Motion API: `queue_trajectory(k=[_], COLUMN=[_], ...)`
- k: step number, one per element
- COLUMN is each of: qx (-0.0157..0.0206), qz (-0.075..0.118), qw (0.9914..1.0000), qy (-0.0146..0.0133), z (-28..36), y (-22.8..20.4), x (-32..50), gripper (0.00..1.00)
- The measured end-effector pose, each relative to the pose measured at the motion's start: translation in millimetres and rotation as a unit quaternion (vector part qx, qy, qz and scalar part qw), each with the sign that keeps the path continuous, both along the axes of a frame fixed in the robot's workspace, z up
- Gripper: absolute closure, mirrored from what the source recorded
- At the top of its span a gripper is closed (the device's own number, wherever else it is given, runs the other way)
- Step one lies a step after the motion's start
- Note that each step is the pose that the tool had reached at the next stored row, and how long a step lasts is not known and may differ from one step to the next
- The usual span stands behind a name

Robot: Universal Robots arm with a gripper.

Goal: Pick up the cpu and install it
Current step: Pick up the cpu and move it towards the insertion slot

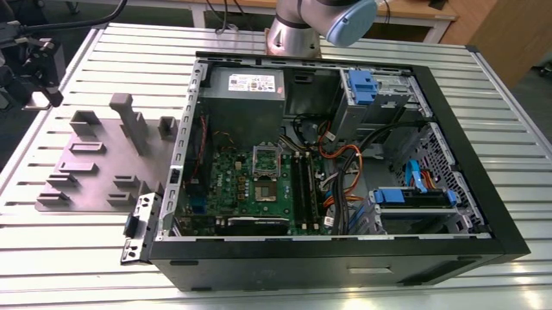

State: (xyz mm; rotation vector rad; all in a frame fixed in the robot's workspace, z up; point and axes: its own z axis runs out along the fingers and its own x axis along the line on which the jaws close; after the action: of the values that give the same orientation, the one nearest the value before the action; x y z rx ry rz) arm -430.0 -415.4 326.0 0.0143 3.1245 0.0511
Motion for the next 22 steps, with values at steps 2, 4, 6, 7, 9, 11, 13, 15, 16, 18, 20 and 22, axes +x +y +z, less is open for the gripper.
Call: queue_trajectory(k=[2, 4, 6, 7, 9, 11, 13, 15, 16, 18, 20, 22], qx=[0.0, 0.0, 0.0, 0.0, 0.0, 0.0, -0.0001, 0.0, 0.0, 0.0, 0.0, 0.0], qz=[0.0, 0.0, 0.0, 0.0, 0.0, 0.0, 0.0, 0.0, 0.0, 0.0, 0.0, 0.0], qw=[1.0, 1.0, 1.0, 1.0, 1.0, 1.0, 1.0, 1.0, 1.0, 1.0, 1.0, 1.0], qy=[0.0, -0.0001, 0.0, 0.0, 0.0, 0.0, 0.0002, 0.0, 0.0, 0.0, 0.0, 0.0], z=[0.9, 1.6, 2.1, 2.2, 2.8, 2.8, 3.0, 2.8, 2.8, 2.7, 2.8, 2.7], y=[0.0, 0.0, 0.0, 0.0, 0.0, 0.0, -0.1, 0.0, 0.0, 0.0, 0.0, 0.0], x=[0.0, 0.0, 0.0, 0.0, 0.0, 0.1, 1.0, 2.4, 3.2, 3.6, 3.7, 3.7], gripper=[0.53, 0.53, 0.53, 0.53, 0.53, 0.53, 0.53, 0.53, 0.53, 0.53, 0.53, 0.53])
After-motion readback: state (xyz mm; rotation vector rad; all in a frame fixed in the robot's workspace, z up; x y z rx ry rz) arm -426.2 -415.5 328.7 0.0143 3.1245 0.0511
